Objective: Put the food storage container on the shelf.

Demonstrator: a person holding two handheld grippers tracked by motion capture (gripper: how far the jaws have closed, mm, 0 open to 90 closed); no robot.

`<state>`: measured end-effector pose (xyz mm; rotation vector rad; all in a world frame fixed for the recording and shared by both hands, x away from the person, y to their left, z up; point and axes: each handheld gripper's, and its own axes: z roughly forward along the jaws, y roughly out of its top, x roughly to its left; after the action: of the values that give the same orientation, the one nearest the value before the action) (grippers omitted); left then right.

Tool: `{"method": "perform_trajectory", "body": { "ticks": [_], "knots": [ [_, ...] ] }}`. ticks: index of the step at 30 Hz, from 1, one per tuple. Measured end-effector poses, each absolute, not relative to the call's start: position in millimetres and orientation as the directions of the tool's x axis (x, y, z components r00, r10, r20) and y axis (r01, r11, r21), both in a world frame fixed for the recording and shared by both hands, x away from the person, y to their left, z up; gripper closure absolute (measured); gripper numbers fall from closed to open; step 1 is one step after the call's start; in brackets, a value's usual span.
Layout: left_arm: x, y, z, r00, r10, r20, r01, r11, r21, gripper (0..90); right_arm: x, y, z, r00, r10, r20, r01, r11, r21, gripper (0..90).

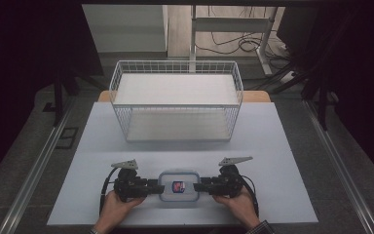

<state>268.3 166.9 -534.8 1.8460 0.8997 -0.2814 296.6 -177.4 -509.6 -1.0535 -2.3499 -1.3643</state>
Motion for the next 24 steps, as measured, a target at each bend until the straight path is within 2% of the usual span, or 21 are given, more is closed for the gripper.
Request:
{"method": "perform_trajectory", "body": {
  "ticks": [5, 8, 12, 15, 24],
  "knots": [
    [271.1, 169.1, -538.8, 0.68, 0.435, -0.59, 0.708, -0.179, 0.684, 57.5, 297.7, -180.0, -511.4, -0.716, 0.454, 0.53, 0.684, 0.306, 0.662, 57.6],
    [272.9, 169.7, -539.3, 0.679, 0.427, -0.597, 0.711, -0.18, 0.68, 57.7, 300.0, -183.5, -515.3, -0.685, 0.436, 0.583, 0.718, 0.269, 0.642, 58.5],
    [274.3, 170.0, -538.7, 0.68, 0.428, -0.595, 0.709, -0.181, 0.681, 57.7, 298.8, -180.9, -511.8, -0.686, 0.461, 0.564, 0.713, 0.271, 0.646, 58.3],
    [278.7, 172.9, -534.7, 0.66, 0.409, -0.631, 0.726, -0.131, 0.675, 58.5, 298.8, -180.7, -507.2, -0.689, 0.463, 0.557, 0.706, 0.259, 0.659, 58.3],
    [284.7, 176.7, -509.6, 0.678, 0.424, -0.601, 0.697, -0.108, 0.709, 58.3, 303.6, -176.8, -484.1, -0.715, 0.465, 0.522, 0.669, 0.239, 0.703, 58.3]
  ]
}}
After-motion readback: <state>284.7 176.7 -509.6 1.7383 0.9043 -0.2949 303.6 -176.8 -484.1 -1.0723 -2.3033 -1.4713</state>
